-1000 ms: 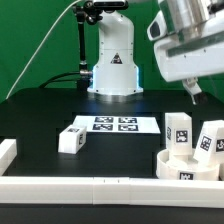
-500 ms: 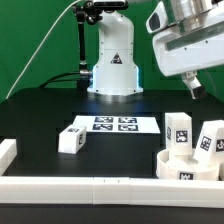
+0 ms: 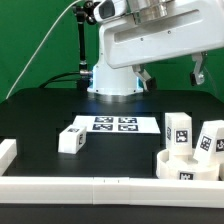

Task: Assemble stool

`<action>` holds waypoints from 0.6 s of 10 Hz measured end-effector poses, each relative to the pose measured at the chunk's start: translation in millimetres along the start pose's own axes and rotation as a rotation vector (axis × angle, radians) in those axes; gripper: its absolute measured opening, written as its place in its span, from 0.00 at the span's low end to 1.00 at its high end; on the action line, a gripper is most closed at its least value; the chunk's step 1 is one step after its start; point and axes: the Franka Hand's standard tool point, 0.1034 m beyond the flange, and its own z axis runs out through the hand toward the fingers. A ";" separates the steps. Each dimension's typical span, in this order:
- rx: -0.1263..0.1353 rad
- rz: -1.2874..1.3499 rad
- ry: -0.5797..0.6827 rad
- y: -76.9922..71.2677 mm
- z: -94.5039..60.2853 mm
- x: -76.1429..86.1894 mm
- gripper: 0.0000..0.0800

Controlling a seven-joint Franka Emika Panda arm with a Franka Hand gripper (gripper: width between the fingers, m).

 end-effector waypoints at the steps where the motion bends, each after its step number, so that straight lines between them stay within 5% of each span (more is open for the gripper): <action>1: 0.000 -0.003 -0.001 -0.9 0.4 -0.9 0.81; 3: -0.008 -0.066 0.000 4.7 1.1 1.3 0.81; 6: -0.051 -0.334 0.010 54.4 -3.9 28.8 0.81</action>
Offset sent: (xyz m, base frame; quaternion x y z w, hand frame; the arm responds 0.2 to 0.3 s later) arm -0.0192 -0.0612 -0.0260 -0.0686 0.0110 -0.3276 0.9422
